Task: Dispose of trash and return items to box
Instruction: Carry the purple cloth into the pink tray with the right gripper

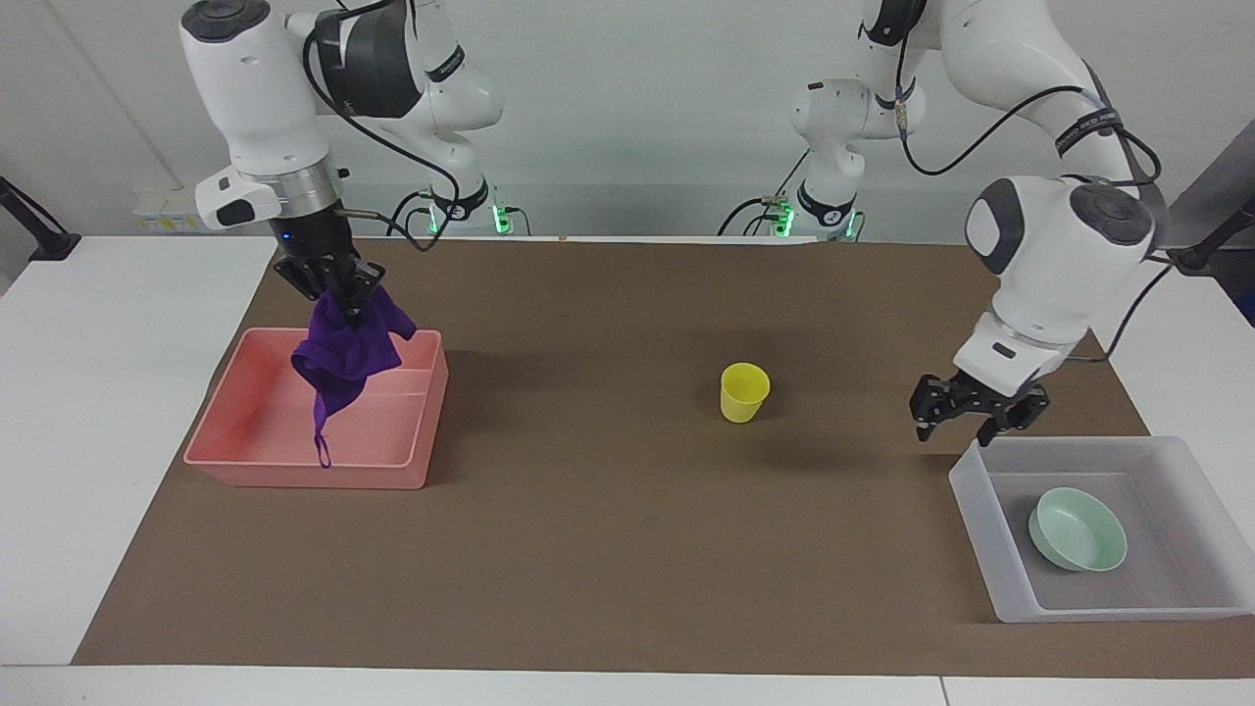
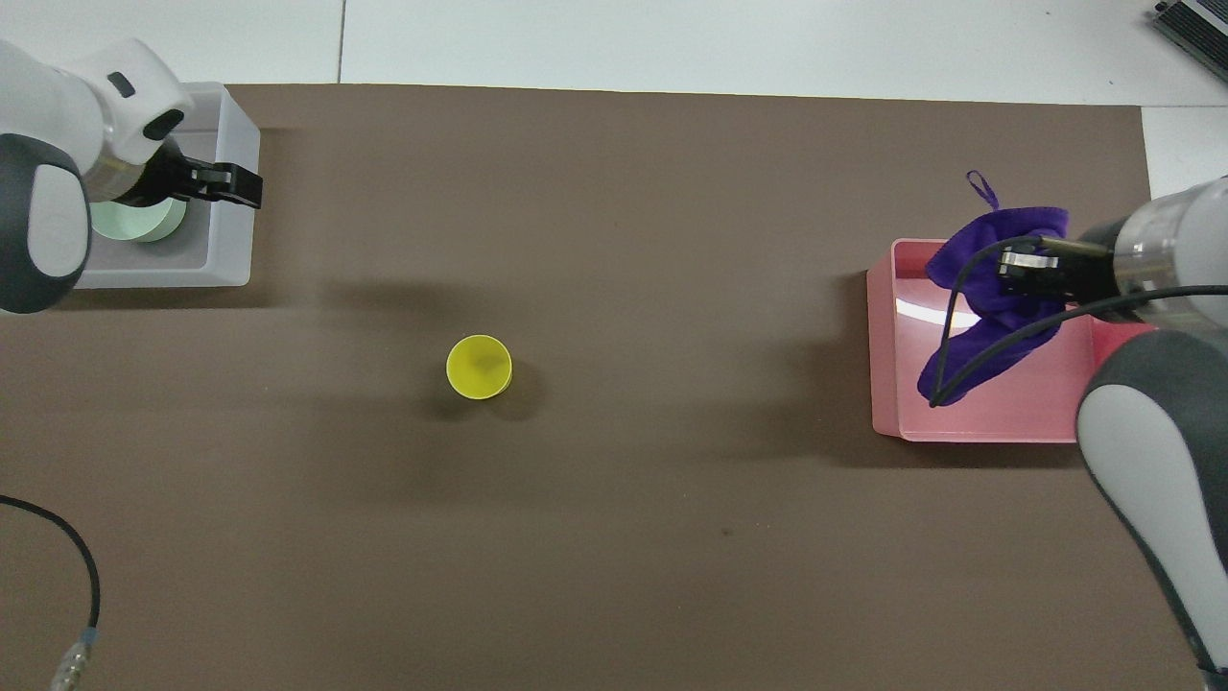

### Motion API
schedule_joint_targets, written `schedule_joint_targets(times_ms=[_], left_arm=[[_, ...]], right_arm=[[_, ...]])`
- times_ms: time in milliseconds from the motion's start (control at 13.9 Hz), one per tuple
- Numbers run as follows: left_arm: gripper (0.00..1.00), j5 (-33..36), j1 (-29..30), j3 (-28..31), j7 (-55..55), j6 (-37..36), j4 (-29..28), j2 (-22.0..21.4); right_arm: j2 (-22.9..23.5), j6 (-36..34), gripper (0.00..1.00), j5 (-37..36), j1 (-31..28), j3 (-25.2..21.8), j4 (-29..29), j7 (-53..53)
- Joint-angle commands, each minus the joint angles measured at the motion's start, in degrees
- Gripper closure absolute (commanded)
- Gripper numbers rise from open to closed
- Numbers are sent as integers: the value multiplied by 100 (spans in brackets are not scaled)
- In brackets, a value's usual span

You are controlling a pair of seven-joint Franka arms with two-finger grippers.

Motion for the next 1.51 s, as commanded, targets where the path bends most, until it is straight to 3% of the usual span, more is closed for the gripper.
schedule_joint_targets(times_ms=[0, 359, 574, 789, 1147, 1291, 1434], left_arm=[[19, 119, -524, 98, -506, 288, -1136, -618], [19, 101, -1087, 63, -1367, 1316, -2200, -961], [20, 57, -1237, 63, -1464, 1564, -2413, -997], [21, 48, -1439, 63, -1631, 1774, -2676, -1023], [23, 48, -1536, 63, -1781, 2160, -2993, -989], [41, 48, -1668, 63, -1903, 2415, -3125, -936], [75, 48, -1677, 63, -2078, 2460, -3134, -918]], right_arm=[[-82, 176, 100, -56, -562, 72, -336, -820], [-30, 1239, 100, -56, -932, 72, -1303, -1087], [198, 1820, 100, -48, -941, 72, -1638, -877], [436, 1953, 100, -30, -942, 80, -1665, -692], [445, 2138, 100, -30, -933, 80, -2051, -578], [550, 2155, 100, -30, -915, 80, -2122, -437], [691, 2496, 100, -21, -906, 80, -2139, -393]])
